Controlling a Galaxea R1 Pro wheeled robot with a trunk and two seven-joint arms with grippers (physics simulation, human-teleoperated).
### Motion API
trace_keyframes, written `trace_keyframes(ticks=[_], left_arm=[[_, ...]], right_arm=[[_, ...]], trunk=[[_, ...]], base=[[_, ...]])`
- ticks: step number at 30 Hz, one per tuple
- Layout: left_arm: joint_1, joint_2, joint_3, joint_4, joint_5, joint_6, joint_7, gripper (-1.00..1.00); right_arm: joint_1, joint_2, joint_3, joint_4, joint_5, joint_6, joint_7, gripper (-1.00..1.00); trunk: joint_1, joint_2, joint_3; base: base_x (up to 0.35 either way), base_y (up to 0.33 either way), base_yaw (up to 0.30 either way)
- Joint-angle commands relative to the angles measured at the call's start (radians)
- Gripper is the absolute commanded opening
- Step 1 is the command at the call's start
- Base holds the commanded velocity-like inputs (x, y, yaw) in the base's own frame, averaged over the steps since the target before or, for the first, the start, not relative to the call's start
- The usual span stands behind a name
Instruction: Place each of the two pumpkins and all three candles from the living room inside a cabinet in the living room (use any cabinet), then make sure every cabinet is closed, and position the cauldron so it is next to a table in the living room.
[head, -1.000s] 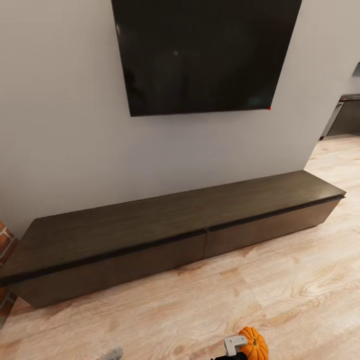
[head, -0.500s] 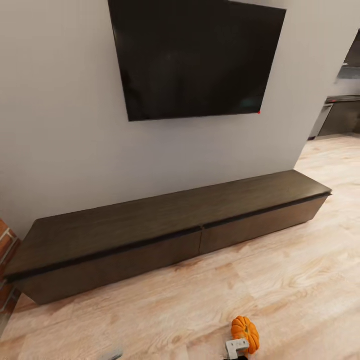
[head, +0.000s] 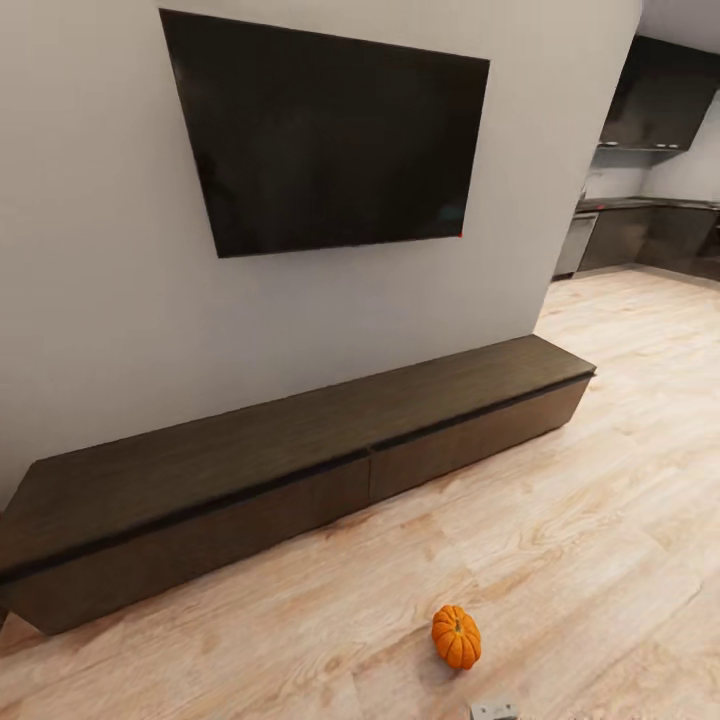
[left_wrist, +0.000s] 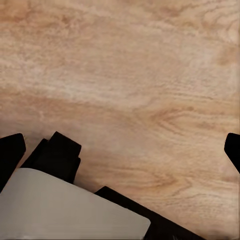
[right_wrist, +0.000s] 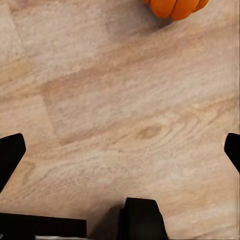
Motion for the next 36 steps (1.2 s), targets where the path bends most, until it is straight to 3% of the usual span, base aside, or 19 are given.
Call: trace_keyframes(ticks=[1, 5, 8, 12, 18, 22, 33, 36], left_arm=[[0.0, 0.0, 0.011, 0.006, 0.003, 0.007, 0.003, 1.0], [0.0, 0.001, 0.019, 0.027, 0.003, 0.007, 0.003, 1.0], [0.0, 0.001, 0.019, 0.043, 0.003, 0.007, 0.003, 1.0], [0.0, 0.002, 0.02, 0.051, 0.002, 0.007, 0.002, 1.0], [0.0, 0.0, 0.018, 0.054, 0.002, 0.007, 0.003, 1.0], [0.0, 0.0, 0.017, 0.066, 0.002, 0.001, 0.003, 1.0], [0.001, 0.002, 0.014, 0.211, -0.002, -0.009, 0.001, 1.0], [0.001, 0.024, 0.014, 0.245, -0.003, -0.009, 0.002, 1.0]], right_arm=[[0.002, -0.003, 0.008, 0.004, -0.007, -0.006, -0.002, 1.0], [0.018, -0.022, 0.008, 0.005, -0.007, -0.006, -0.001, 1.0], [0.031, -0.051, 0.008, 0.007, -0.01, -0.007, 0.002, 1.0], [0.05, -0.07, 0.008, 0.009, -0.039, -0.009, -0.001, 1.0], [0.064, -0.075, 0.008, 0.01, -0.087, -0.012, -0.002, 1.0], [0.064, -0.074, 0.008, 0.01, -0.09, -0.012, -0.002, 1.0], [0.081, -0.074, 0.008, 0.01, -0.09, -0.012, -0.002, 1.0], [0.092, -0.074, 0.008, 0.01, -0.09, -0.014, -0.002, 1.0]], trunk=[[-0.004, 0.007, 0.004], [-0.008, 0.014, 0.011], [-0.008, 0.014, 0.015], [-0.008, 0.014, 0.019], [-0.008, 0.014, 0.026], [-0.008, 0.014, 0.031], [-0.008, 0.014, 0.043], [-0.008, 0.014, 0.047]], base=[[-0.003, 0.0, -0.235], [-0.001, 0.0, -0.235], [0.0, 0.0, -0.235], [0.0, 0.0, -0.235], [0.0, 0.0, -0.235], [0.0, 0.0, -0.235], [0.0, 0.0, -0.235], [0.0, 0.0, -0.235]])
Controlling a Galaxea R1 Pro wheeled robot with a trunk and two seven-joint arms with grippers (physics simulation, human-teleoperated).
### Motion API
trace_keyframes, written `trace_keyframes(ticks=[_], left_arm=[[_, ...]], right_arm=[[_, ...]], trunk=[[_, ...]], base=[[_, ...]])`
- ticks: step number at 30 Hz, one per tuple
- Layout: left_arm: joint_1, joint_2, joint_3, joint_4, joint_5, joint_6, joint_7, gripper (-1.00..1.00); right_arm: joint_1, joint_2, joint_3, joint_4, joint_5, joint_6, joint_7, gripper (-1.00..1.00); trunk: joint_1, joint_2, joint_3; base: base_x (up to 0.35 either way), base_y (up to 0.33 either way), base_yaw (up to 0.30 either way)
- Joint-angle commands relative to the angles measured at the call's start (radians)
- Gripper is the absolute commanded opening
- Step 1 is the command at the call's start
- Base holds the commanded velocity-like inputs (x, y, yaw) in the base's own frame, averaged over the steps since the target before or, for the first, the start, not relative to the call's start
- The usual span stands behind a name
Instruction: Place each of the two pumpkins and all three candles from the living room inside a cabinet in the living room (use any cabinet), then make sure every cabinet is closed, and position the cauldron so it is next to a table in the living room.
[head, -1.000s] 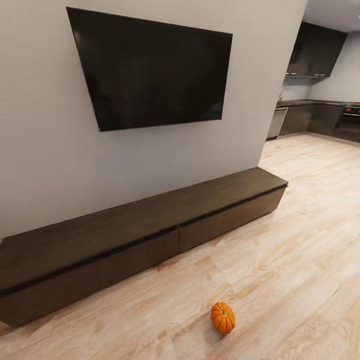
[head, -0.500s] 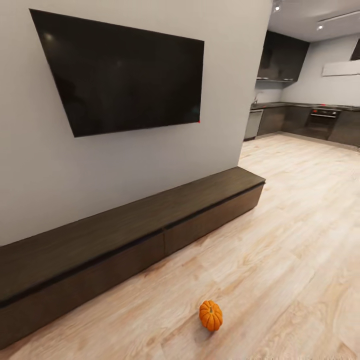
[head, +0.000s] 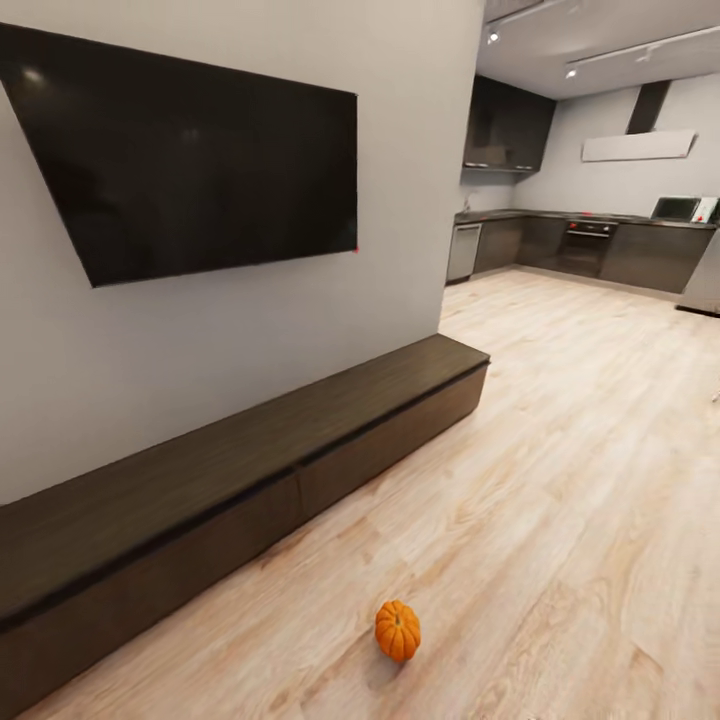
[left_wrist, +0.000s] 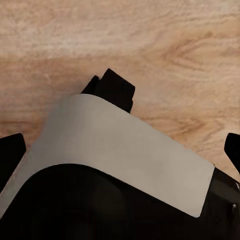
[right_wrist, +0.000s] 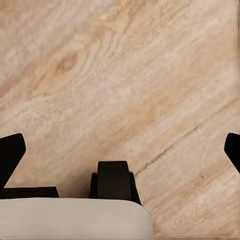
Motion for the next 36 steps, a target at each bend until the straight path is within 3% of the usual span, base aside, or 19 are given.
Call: trace_keyframes(ticks=[1, 5, 7, 13, 36], left_arm=[[0.0, 0.017, 0.005, 0.004, 0.0, 0.004, 0.003, 1.0], [0.001, 0.082, 0.005, 0.013, -0.001, 0.004, 0.004, 1.0], [0.001, 0.09, 0.004, 0.013, -0.002, 0.004, 0.005, 1.0], [0.001, 0.077, 0.003, 0.015, 0.0, 0.005, 0.005, 1.0], [0.001, 0.075, 0.003, 0.015, 0.0, 0.004, 0.003, 1.0]], right_arm=[[0.001, 0.001, 0.008, 0.004, -0.01, -0.008, 0.0, 1.0], [0.006, 0.004, 0.008, 0.001, -0.009, -0.009, 0.0, 1.0], [0.006, 0.006, 0.008, 0.001, -0.009, -0.009, 0.0, 1.0], [0.007, 0.007, 0.008, -0.002, -0.008, -0.01, 0.001, 1.0], [0.007, 0.007, 0.008, -0.004, -0.009, -0.009, 0.001, 1.0]], trunk=[[0.0, 0.0, 0.0], [0.0, 0.0, 0.005], [0.0, 0.0, 0.007], [0.0, 0.0, 0.014], [0.0, 0.0, 0.04]], base=[[0.0, 0.0, -0.235], [0.0, 0.0, -0.235], [0.0, 0.0, -0.235], [0.0, 0.0, -0.235], [0.0, 0.0, -0.238]])
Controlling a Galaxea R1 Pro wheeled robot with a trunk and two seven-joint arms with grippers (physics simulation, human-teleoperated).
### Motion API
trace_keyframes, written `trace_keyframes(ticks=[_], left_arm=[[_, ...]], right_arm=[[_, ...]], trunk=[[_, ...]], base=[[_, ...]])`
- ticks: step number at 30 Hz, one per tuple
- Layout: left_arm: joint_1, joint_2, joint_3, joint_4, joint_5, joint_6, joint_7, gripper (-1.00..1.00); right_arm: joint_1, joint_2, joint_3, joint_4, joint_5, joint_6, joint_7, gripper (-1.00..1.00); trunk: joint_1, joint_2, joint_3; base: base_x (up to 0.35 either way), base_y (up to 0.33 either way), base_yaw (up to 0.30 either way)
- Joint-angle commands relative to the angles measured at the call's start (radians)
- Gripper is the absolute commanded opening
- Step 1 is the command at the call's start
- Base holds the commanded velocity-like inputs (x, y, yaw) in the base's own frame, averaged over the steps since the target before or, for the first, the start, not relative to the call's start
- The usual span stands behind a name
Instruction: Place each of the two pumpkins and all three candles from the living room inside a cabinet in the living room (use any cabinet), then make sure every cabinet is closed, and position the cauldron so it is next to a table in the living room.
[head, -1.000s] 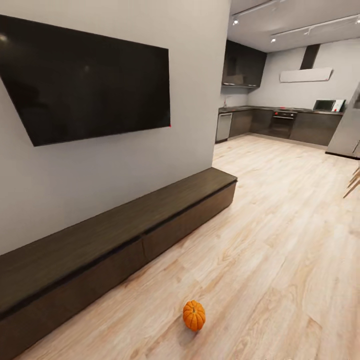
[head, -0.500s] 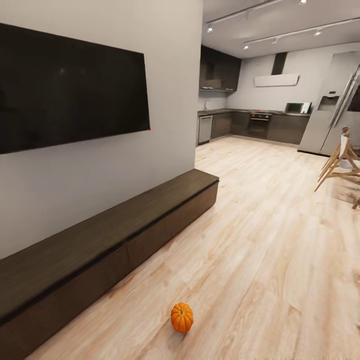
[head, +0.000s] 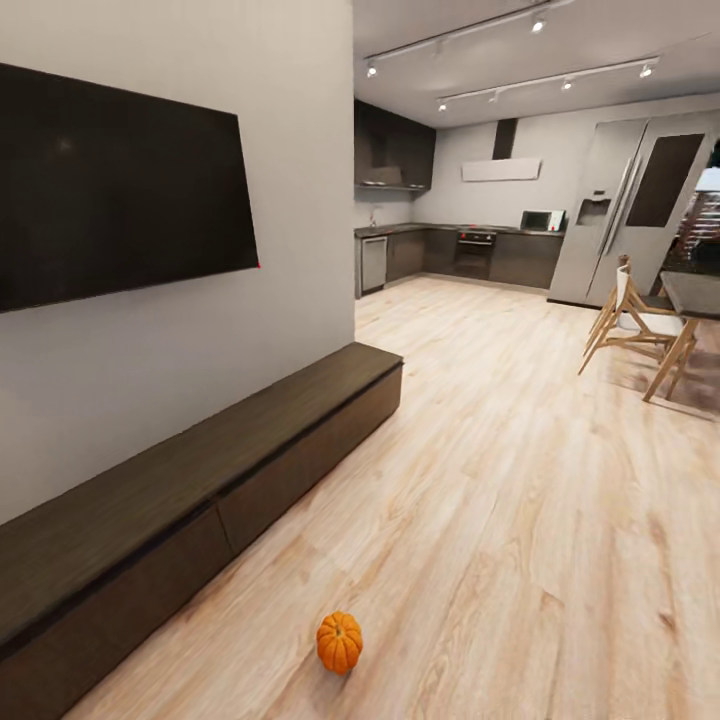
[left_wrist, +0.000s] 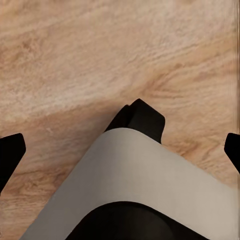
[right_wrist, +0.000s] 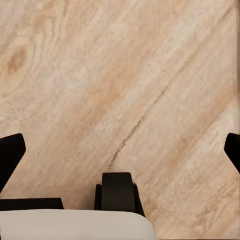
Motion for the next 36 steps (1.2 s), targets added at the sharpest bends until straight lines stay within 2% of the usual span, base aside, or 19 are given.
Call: trace_keyframes(ticks=[1, 5, 30, 36], left_arm=[[-0.001, 0.001, 0.005, 0.001, -0.002, 0.002, 0.002, 1.0], [-0.001, 0.007, 0.005, 0.001, -0.002, 0.001, 0.002, 1.0], [-0.001, -0.001, 0.008, -0.002, 0.002, 0.001, -0.006, 1.0], [-0.001, -0.001, 0.008, -0.002, 0.001, 0.001, -0.006, 1.0]], right_arm=[[-0.001, 0.0, 0.008, 0.003, -0.01, -0.006, -0.001, 1.0], [-0.001, 0.002, 0.008, 0.003, -0.01, -0.006, 0.0, 1.0], [-0.001, 0.004, 0.009, 0.003, -0.007, -0.006, 0.006, 1.0], [-0.001, 0.006, 0.009, 0.001, -0.008, -0.001, 0.001, 1.0]], trunk=[[0.0, 0.0, 0.0], [0.0, 0.0, 0.005], [0.0, 0.0, 0.032], [0.0, 0.0, 0.032]], base=[[0.0, 0.0, -0.243], [0.0, 0.0, -0.244], [0.0, 0.0, -0.245], [0.0, 0.0, -0.09]])
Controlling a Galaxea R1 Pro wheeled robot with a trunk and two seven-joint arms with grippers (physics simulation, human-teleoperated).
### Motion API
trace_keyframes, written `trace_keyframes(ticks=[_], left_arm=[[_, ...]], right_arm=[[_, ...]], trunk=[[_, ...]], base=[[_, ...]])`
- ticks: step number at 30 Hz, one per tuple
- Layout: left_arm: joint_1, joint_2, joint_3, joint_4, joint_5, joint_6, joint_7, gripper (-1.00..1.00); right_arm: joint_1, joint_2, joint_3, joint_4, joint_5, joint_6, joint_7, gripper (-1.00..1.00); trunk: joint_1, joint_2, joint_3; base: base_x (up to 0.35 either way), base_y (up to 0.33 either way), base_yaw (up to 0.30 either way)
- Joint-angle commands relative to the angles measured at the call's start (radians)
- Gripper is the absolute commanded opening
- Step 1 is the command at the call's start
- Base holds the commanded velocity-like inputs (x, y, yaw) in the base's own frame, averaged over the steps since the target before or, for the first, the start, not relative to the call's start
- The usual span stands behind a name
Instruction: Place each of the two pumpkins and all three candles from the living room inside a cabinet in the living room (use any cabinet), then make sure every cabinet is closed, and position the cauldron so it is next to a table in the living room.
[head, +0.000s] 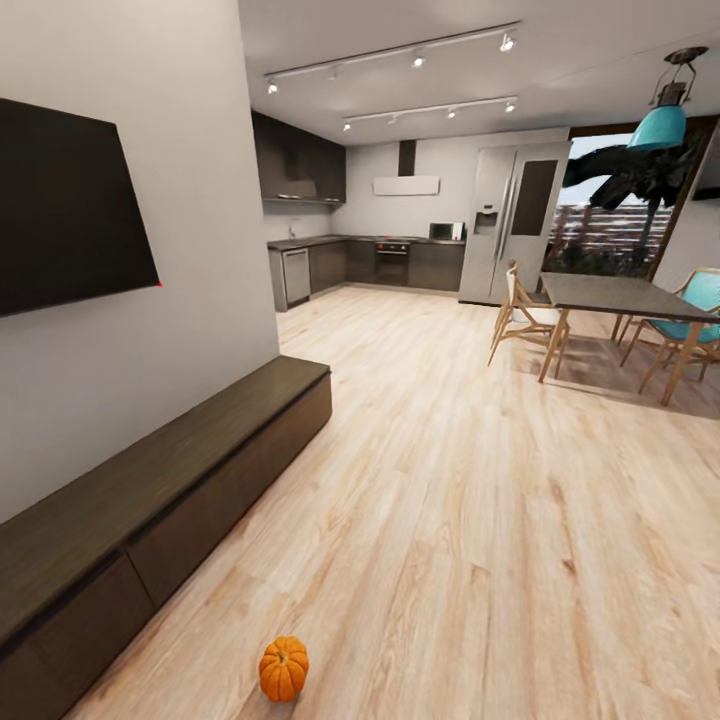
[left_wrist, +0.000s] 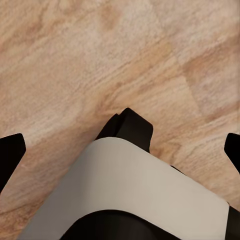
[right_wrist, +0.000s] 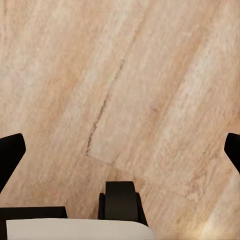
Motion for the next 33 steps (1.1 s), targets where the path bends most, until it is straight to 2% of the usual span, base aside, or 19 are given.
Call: trace_keyframes(ticks=[1, 15, 33], left_arm=[[-0.001, 0.0, 0.005, 0.0, -0.001, 0.003, 0.002, 1.0], [-0.001, 0.0, 0.005, 0.0, -0.003, 0.003, 0.003, 1.0], [-0.001, -0.001, 0.004, 0.0, -0.006, 0.004, 0.002, 1.0]], right_arm=[[-0.001, 0.001, 0.008, 0.004, -0.011, -0.006, -0.002, 1.0], [-0.001, 0.002, 0.007, 0.004, -0.014, -0.002, -0.004, 1.0], [-0.001, 0.001, 0.007, 0.004, -0.014, -0.002, -0.002, 1.0]], trunk=[[0.0, 0.0, -0.002], [0.0, 0.0, -0.022], [0.0, 0.0, -0.027]], base=[[0.0, 0.0, -0.017], [0.0, 0.0, -0.098], [0.0, 0.0, -0.277]])
